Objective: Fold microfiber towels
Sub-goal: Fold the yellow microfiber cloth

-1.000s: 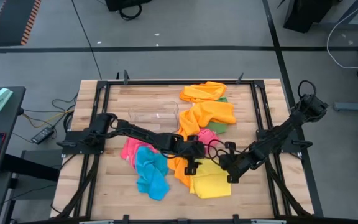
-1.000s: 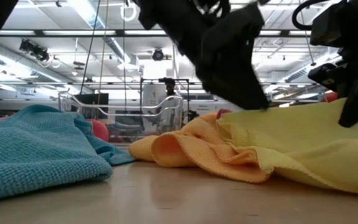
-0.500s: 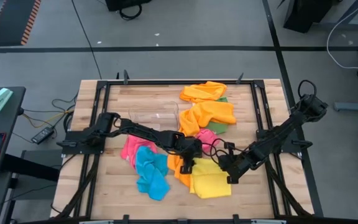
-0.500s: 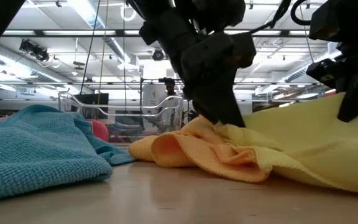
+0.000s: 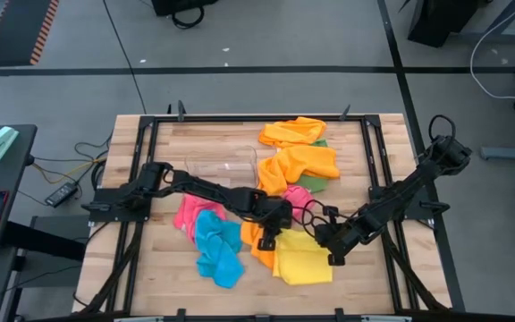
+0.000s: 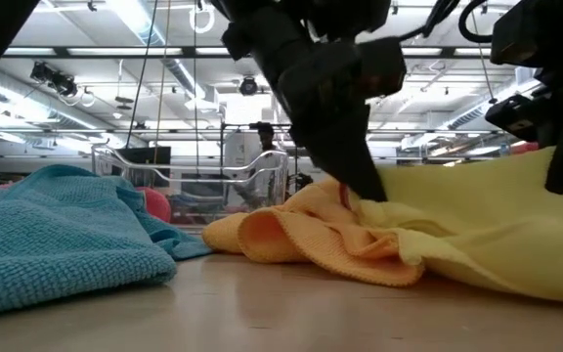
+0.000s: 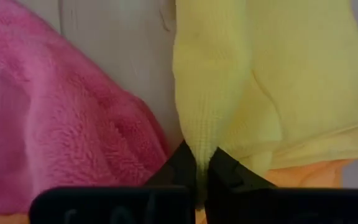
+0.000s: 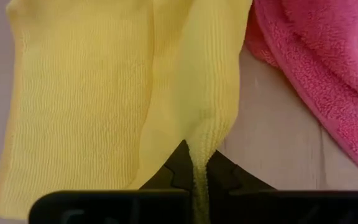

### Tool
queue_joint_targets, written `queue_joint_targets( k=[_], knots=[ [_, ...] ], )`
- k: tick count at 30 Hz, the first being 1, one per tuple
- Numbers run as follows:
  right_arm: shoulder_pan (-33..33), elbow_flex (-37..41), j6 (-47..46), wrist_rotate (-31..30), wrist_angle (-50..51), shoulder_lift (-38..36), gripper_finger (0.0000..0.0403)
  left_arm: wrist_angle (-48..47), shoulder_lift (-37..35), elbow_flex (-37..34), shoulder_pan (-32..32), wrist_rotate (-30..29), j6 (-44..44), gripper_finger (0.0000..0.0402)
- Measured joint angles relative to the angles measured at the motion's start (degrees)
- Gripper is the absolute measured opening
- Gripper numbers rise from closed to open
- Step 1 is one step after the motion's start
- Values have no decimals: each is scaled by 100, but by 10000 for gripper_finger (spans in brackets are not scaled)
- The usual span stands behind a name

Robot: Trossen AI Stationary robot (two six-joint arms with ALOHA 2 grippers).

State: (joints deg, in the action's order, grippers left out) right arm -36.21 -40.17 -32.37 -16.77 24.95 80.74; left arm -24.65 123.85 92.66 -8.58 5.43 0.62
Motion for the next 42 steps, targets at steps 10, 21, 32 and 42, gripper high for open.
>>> queue_joint_targets(
  k=[10, 21, 32, 42],
  knots=[
    [-140, -821, -332, -941, 2017, -33, 18, -616, -4, 824, -188, -1248, -1051, 13],
    [-222, -642, -528, -1243, 2200, 108, 18, -725, -9, 818, -467, -2048, -1226, 30],
    [-482, -693, -355, -1383, 1667, 983, 18, -591, 393, 816, -721, -2395, -1455, 29],
    [-651, -960, 30, -2090, 2002, 1195, 18, -559, 404, 818, -879, -2927, -1928, 17]
  ],
)
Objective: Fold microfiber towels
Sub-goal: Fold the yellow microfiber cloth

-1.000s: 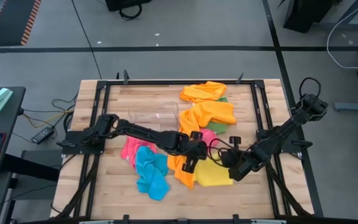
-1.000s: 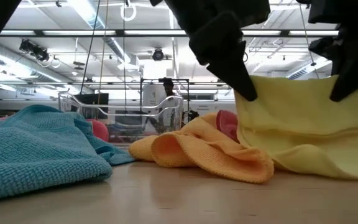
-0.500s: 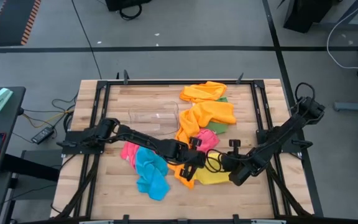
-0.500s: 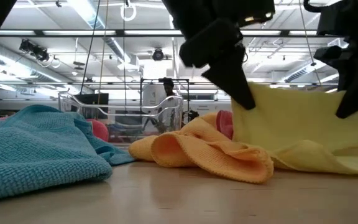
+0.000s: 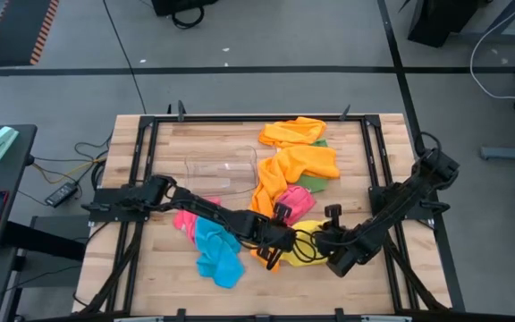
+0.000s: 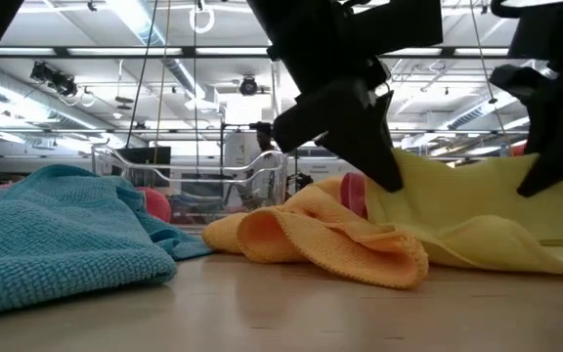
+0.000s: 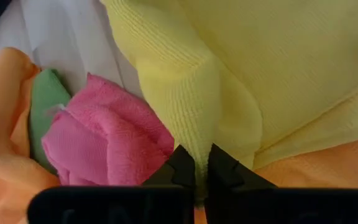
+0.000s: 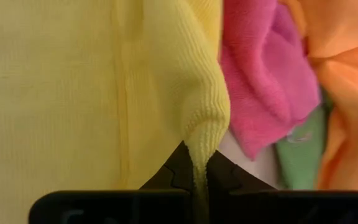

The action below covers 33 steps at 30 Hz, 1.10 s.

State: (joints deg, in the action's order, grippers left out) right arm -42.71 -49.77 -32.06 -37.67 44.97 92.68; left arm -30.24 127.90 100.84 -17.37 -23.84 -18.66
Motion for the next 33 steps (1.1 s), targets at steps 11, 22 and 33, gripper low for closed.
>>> queue_joint_targets(
  k=[11, 22, 33],
  knots=[
    [-175, -23, 193, -289, 86, -13, 18, 89, 0, 2, -143, -350, -484, 25],
    [-173, -23, 495, -885, 306, -13, 18, 32, 0, 4, -114, -975, -900, 27],
    [-169, -23, 644, -1203, 547, -13, 18, 35, 0, 4, -170, -1736, -1528, 26]
  ],
)
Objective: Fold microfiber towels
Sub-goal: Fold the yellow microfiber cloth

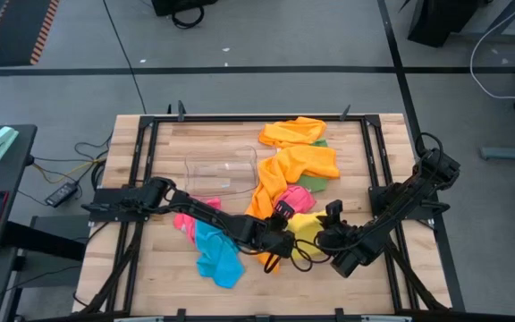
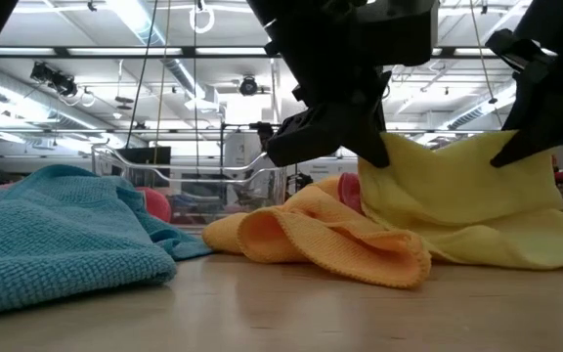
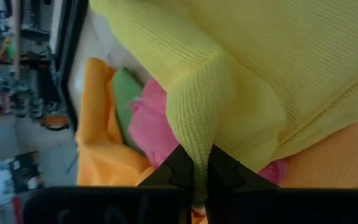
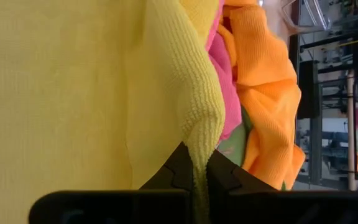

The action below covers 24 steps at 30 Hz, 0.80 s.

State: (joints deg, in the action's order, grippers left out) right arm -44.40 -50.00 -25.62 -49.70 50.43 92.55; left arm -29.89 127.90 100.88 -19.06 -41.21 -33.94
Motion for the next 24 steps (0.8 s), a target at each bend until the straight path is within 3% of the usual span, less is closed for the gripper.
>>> queue_joint_targets(
  k=[9, 24],
  knots=[
    [0, 0, -185, 239, -41, 273, 18, 31, -4, -257, -34, 169, 241, 16],
    [-167, 2, -279, 306, -125, 654, 18, 945, 0, -581, -263, 521, 131, 21]
  ],
)
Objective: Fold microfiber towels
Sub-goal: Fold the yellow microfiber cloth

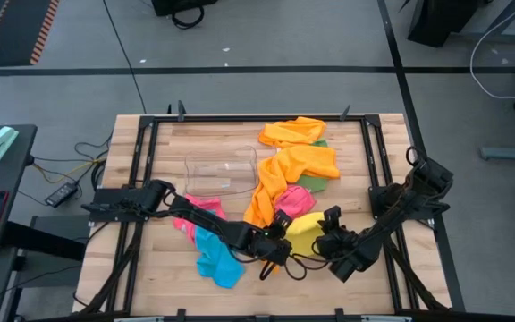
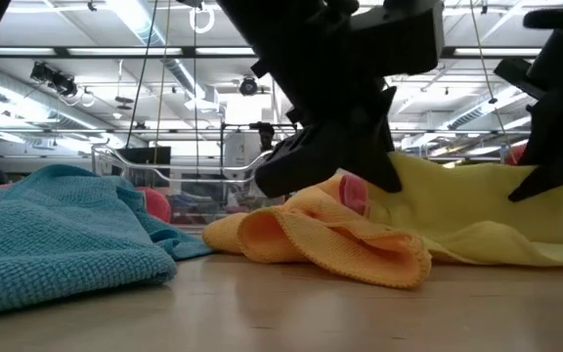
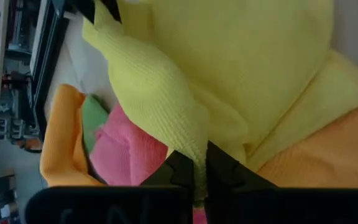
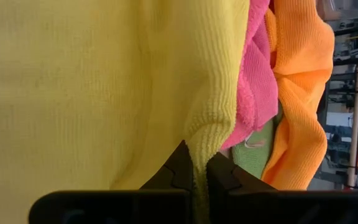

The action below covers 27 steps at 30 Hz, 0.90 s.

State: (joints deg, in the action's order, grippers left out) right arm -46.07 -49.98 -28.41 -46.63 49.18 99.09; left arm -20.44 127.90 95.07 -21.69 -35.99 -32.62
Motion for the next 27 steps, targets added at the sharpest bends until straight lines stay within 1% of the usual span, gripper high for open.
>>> queue_joint_targets(
  k=[2, 6, 10, 14, 16, 19, 23, 27],
  knots=[
    [-86, 0, -8, 33, 4, -65, 18, 110, 0, 0, -22, 58, -2, 28],
    [-187, 0, 45, 148, -9, -92, 18, 217, 36, 0, -39, 532, 120, 38],
    [-181, -2, 153, 541, -65, -2, 18, 282, 76, -2, -31, 634, 176, 32],
    [-185, -1, 367, 671, -157, 69, 23, 317, 141, -2, -36, 804, 195, 23],
    [-208, -2, 493, 755, -176, 51, 31, 414, 201, 7, -40, 966, 199, 23],
    [-214, -2, 615, 939, -242, 41, 49, 460, 266, -2, -58, 1049, 198, 31],
    [-213, 0, 640, 1207, -376, 43, 80, 584, 335, -2, -78, 1098, 197, 41],
    [-249, 0, 628, 1500, -652, 43, 113, 606, 343, 0, -84, 1133, 214, 38]
  ],
)
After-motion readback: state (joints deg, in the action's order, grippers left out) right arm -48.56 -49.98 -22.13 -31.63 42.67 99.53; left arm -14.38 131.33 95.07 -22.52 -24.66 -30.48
